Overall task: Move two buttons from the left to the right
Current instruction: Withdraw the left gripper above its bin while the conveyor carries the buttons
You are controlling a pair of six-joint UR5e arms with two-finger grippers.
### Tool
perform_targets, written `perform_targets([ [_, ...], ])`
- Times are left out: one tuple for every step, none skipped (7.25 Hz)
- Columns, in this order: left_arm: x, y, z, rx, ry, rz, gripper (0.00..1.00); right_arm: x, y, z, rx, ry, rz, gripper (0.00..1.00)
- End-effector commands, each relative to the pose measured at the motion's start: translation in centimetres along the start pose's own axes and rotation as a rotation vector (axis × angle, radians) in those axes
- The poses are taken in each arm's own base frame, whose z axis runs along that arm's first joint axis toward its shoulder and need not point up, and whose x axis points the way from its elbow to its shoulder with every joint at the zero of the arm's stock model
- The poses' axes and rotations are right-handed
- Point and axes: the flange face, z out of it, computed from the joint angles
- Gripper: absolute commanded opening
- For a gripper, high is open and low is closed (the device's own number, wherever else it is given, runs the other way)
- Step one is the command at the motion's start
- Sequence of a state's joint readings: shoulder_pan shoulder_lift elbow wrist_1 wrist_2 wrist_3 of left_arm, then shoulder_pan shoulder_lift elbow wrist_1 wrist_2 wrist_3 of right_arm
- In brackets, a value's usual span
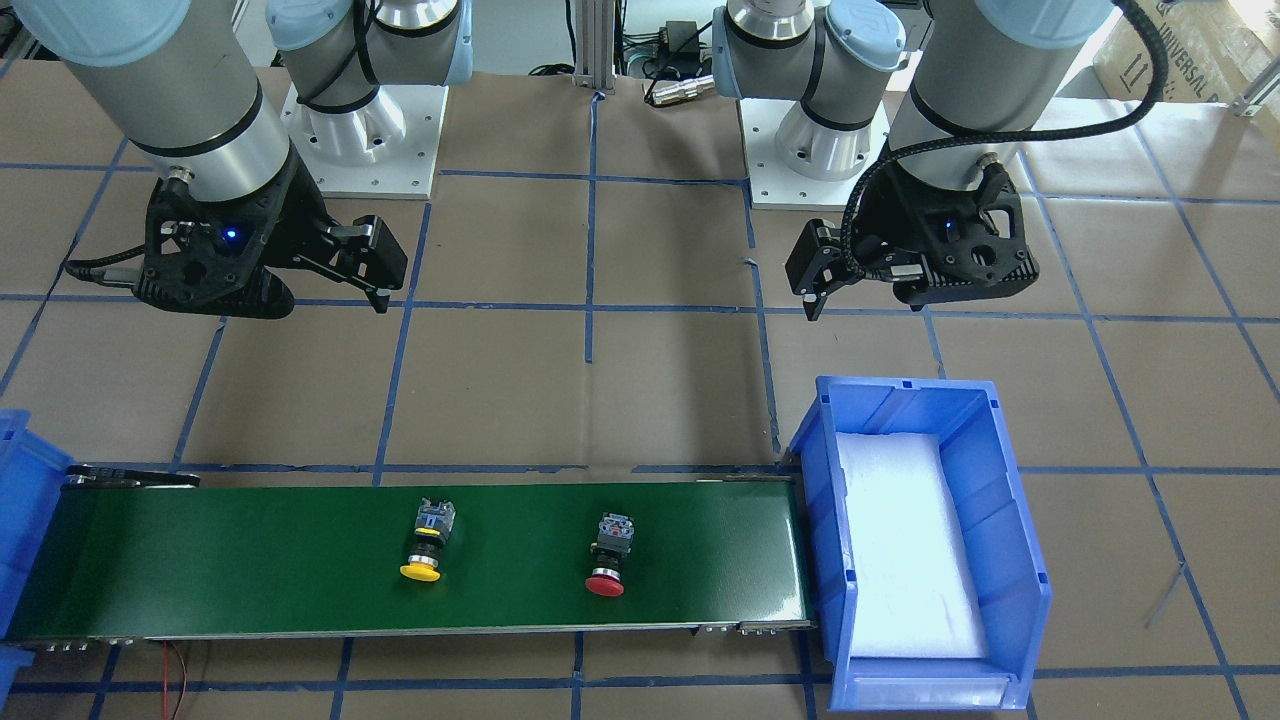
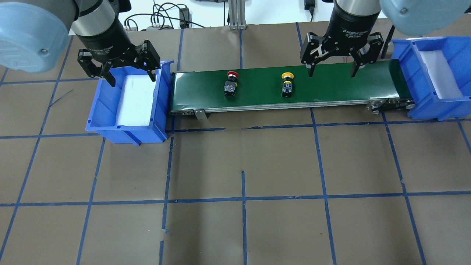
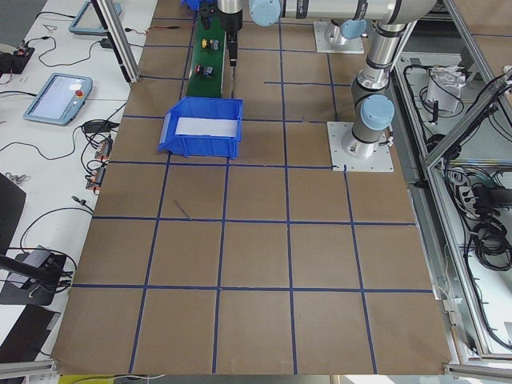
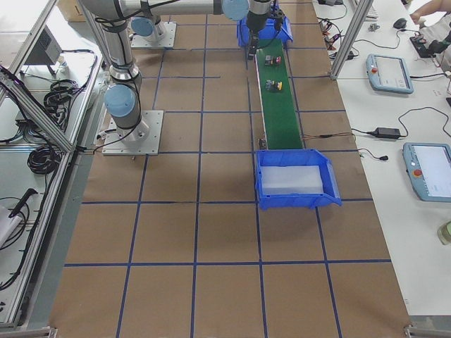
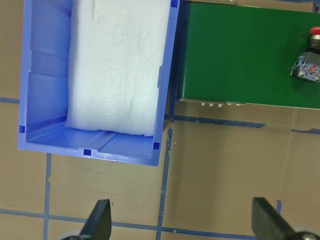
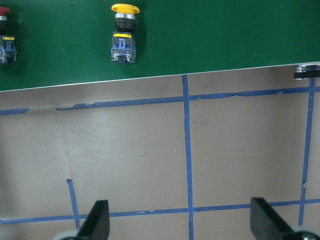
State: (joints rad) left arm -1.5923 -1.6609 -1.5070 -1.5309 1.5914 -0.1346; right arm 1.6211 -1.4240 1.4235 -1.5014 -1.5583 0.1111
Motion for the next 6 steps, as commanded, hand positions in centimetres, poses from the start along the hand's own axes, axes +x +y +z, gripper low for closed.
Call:
perform_targets([
  [-0.04,0.07,-0.09,0.001,0.005,-0.002,1.00,-0.02,0.07,-0.03,-0.002,-0.001,0.002,1.00],
  [-0.08,0.02,-0.01,0.000,0.001,-0.002,1.00,-0.03,0.04,0.06,-0.005,-0.001,0.004,1.00],
  [-0.08,0.01,-0.01,0.000,0.001,-0.002,1.00,0.17,0.00,0.09,-0.007,0.002,0.002,1.00],
  [-0.02,0.04,-0.01,0.000,-0.001,0.000,1.00,0.12,0.00,-0.05,0.000,-0.003,0.004,1.00],
  [-0.03,0.15,-0.10,0.002,-0.001,0.000,1.00,0.09,-0.05,0.03,-0.002,-0.006,0.004,1.00],
  [-0.01,0.04,-0.01,0.000,-0.001,0.000,1.00,0.10,-0.04,0.04,-0.004,-0.004,0.004,1.00],
])
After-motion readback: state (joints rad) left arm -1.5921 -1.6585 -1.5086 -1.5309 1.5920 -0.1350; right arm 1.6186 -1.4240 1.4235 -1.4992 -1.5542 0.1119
